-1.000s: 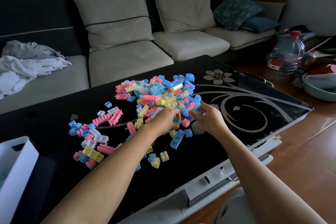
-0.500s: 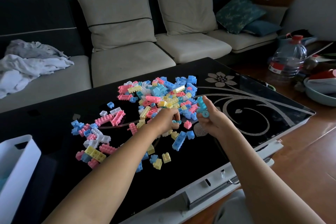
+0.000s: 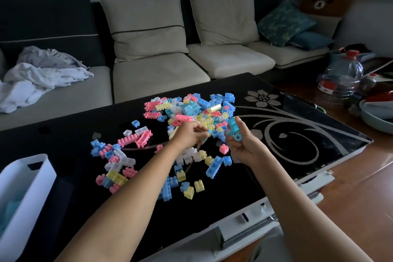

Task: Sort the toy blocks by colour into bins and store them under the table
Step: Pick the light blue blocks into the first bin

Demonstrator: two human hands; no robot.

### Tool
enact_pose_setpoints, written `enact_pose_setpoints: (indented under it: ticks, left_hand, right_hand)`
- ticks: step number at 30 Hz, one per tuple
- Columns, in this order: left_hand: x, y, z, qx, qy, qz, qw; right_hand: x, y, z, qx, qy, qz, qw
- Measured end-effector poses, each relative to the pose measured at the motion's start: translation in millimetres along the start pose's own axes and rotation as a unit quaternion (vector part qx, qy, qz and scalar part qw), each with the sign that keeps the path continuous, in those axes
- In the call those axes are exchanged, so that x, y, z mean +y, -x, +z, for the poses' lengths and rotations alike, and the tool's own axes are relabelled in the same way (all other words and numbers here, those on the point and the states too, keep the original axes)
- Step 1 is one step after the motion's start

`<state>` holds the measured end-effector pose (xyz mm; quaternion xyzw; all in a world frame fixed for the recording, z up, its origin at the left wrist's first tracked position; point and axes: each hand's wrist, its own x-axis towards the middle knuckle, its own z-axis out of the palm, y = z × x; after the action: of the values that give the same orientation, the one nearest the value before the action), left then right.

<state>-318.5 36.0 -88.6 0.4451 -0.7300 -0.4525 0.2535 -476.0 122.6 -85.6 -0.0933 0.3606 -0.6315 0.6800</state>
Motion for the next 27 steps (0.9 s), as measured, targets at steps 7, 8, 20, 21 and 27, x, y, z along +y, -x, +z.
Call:
enact_pose_setpoints:
  ticks: [7, 8, 20, 21, 27]
  left_hand:
    - [5.1, 29.8, -39.4, 0.05, 0.51, -0.19, 0.838]
    - [2.4, 36.0, -46.0, 0.037, 0.557, -0.193, 0.807]
    - [-18.2, 140.0, -124.0, 0.09, 0.797, -0.099, 0.589]
    - [-21.0, 144.1, -127.2, 0.108, 0.791, -0.109, 0.593]
    - [-43.3, 170.2, -150.0, 0.176, 0.75, -0.114, 0.627]
  right_hand:
    - [16.5, -3.2, 30.4, -0.07, -0.013, 0.029, 0.997]
    - [18.9, -4.1, 34.9, -0.079, -0.017, 0.033, 0.996]
    - [128.9, -5.1, 153.7, -0.166, -0.07, 0.171, 0.969]
    - [136.8, -5.3, 160.0, -0.16, -0.066, 0.169, 0.97]
    - [170.7, -8.3, 164.1, -0.118, -0.079, 0.159, 0.977]
